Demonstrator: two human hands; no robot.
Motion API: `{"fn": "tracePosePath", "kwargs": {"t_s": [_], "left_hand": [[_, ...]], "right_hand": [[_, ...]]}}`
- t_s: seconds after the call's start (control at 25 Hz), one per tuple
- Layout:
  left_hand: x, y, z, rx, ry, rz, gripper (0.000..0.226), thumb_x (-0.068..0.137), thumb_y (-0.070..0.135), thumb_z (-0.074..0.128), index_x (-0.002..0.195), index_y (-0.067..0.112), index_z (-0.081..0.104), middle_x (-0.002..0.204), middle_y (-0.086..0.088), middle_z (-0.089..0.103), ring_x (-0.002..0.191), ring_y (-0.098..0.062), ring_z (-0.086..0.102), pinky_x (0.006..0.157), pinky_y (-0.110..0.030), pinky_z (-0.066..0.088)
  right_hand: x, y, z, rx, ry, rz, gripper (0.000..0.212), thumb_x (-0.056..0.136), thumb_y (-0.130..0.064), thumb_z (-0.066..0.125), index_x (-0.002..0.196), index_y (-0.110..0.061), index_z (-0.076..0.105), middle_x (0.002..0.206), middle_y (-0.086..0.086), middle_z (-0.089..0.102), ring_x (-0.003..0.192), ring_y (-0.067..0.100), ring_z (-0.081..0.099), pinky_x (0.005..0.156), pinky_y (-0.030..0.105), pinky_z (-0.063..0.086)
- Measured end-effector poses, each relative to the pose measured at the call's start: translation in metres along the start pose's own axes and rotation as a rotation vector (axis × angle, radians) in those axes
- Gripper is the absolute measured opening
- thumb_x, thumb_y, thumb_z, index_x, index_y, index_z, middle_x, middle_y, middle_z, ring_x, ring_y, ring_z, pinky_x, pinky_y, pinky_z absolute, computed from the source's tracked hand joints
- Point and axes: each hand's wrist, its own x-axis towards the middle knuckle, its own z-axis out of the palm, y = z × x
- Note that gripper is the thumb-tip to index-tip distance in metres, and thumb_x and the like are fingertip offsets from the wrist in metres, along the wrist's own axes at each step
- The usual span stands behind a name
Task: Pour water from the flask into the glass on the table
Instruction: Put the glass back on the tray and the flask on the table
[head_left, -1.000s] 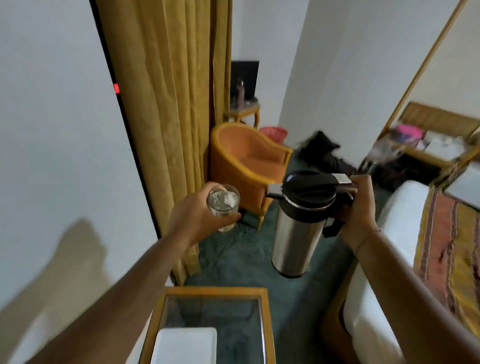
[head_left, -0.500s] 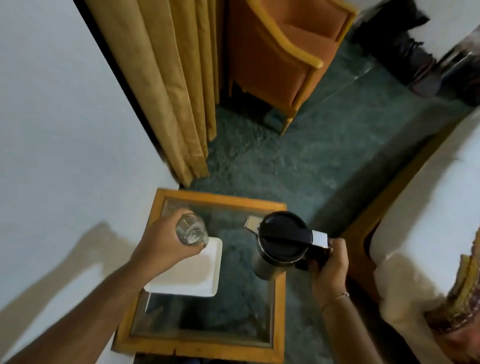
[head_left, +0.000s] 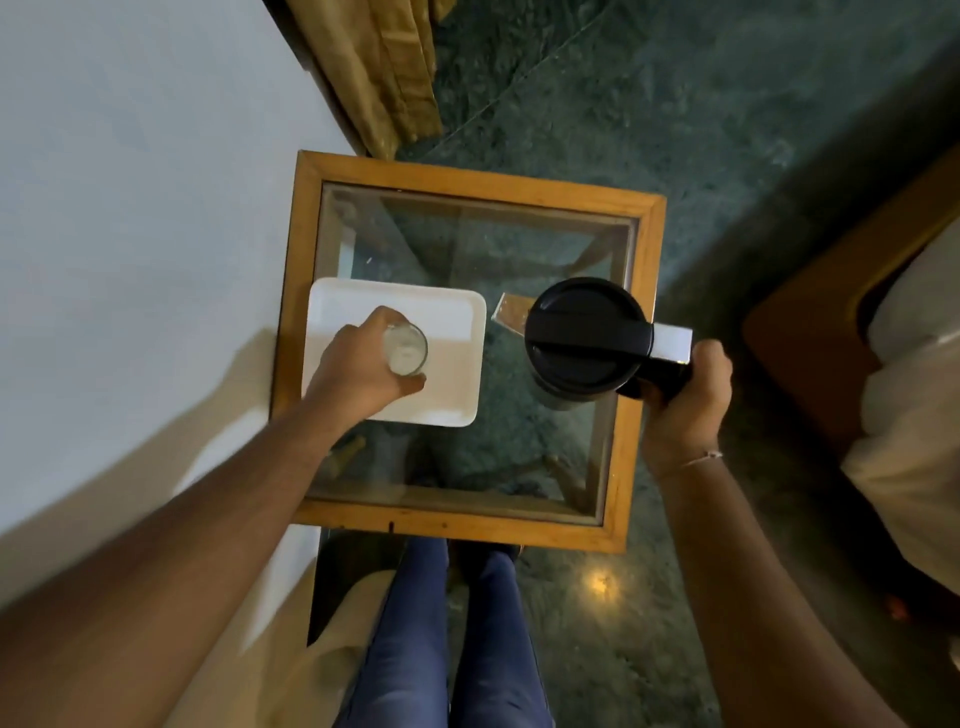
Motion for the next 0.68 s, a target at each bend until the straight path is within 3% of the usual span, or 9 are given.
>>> {"fn": "tracePosePath", "kwargs": {"t_s": [0.12, 0.32, 0.48, 0.68], "left_hand": [[0.012, -0.002, 0.01, 0.008, 0.02, -0.004, 0.078, 0.078, 0.038, 0.097, 0.143, 0.028, 0.054, 0.142, -0.008, 0.07, 0.122, -0.031, 0.067, 0.105, -0.052, 0.06], [0.02, -0.014, 0.022, -0.033, 0.066, -0.007, 0.074, 0.081, 0.039, 0.095, 0.143, 0.027, 0.055, 0.142, -0.008, 0.07, 0.125, -0.032, 0.067, 0.11, -0.055, 0.057], [0.019, -0.022, 0.033, -0.057, 0.087, -0.008, 0.07, 0.082, 0.036, 0.095, 0.142, 0.022, 0.059, 0.142, -0.009, 0.071, 0.127, -0.033, 0.068, 0.113, -0.055, 0.057], [0.015, -0.025, 0.04, -0.002, 0.106, 0.025, 0.071, 0.081, 0.032, 0.095, 0.14, 0.02, 0.059, 0.142, -0.01, 0.068, 0.127, -0.033, 0.067, 0.113, -0.055, 0.058]], "right_hand": [[0.007, 0.007, -0.002, 0.055, 0.048, -0.005, 0.011, 0.08, -0.025, 0.046, 0.07, -0.023, 0.041, 0.063, -0.007, 0.041, 0.054, 0.008, 0.04, 0.047, 0.019, 0.034], [0.011, 0.027, -0.002, 0.139, 0.145, -0.046, 0.016, 0.09, -0.017, 0.043, 0.075, -0.019, 0.043, 0.067, -0.006, 0.05, 0.055, 0.006, 0.053, 0.047, 0.017, 0.042], [0.01, 0.031, -0.003, 0.143, 0.112, -0.06, 0.013, 0.088, -0.024, 0.046, 0.076, -0.02, 0.047, 0.072, -0.001, 0.047, 0.06, 0.011, 0.048, 0.047, 0.02, 0.041], [-0.003, 0.037, -0.018, 0.118, 0.114, -0.098, 0.023, 0.086, -0.023, 0.041, 0.07, -0.023, 0.057, 0.053, -0.019, 0.056, 0.052, 0.0, 0.051, 0.049, 0.018, 0.038]]}}
